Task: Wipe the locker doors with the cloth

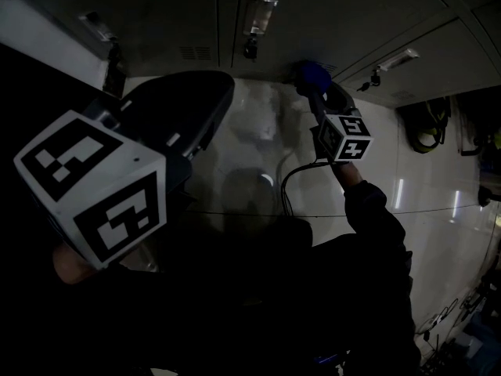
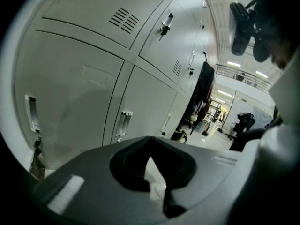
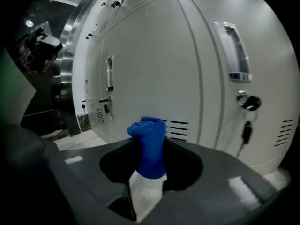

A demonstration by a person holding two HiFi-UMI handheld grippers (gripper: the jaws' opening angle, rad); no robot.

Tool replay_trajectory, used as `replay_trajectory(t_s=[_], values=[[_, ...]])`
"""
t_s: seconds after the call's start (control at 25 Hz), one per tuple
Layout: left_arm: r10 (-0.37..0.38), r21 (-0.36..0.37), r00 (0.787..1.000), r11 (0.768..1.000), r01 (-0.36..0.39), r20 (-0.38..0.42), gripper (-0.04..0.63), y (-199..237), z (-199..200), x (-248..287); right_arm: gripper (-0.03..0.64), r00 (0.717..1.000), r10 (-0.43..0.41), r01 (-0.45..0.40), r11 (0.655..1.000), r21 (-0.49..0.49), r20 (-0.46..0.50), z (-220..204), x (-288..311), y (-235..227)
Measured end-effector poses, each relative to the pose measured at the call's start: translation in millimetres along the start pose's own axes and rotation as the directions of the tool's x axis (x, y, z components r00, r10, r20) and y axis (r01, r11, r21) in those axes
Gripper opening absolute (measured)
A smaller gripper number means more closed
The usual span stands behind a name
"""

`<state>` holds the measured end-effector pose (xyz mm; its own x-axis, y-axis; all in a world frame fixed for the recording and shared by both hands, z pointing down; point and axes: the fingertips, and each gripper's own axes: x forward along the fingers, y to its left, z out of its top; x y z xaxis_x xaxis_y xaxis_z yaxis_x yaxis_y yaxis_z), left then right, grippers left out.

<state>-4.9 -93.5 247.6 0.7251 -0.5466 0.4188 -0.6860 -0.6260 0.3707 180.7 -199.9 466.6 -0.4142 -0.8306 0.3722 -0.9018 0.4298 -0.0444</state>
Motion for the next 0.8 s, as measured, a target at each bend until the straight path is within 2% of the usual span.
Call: replay_trajectory(t_s=[0.2,0.4,0.48,0.6,0.8], values=[[-0.001,-0.004,1.000,1.000,0.001,0.013,-0.020,0,3,-5,0.130,0.983,0.180,-0.180,0.984,-0.008,-0.019,-3,28,82],[0.014,0.000,1.000,1.000,-0.014,0.019,-0.020,7,1,-10,0.130,0.961,0.269,-0.274,0.959,-0.077,-0.061,-11,62,135],[0.013,-0.011,1.000,1.000,-0.013,0.013,-0.020,9,-2,-10,0.130,0.957,0.282,-0.288,0.953,-0.096,-0.071,-12,74,148],[0.013,-0.010,1.000,1.000,-0.013,0.014,-0.020,10,-2,-11,0.130,0.960,0.270,-0.275,0.960,-0.059,-0.076,-13,89,149],[0.014,-0.012,1.000,1.000,-0.014,0.009,-0.020,12,-4,-9,0.132,0.975,0.204,-0.205,0.979,0.000,-0.090,-21,90,114]])
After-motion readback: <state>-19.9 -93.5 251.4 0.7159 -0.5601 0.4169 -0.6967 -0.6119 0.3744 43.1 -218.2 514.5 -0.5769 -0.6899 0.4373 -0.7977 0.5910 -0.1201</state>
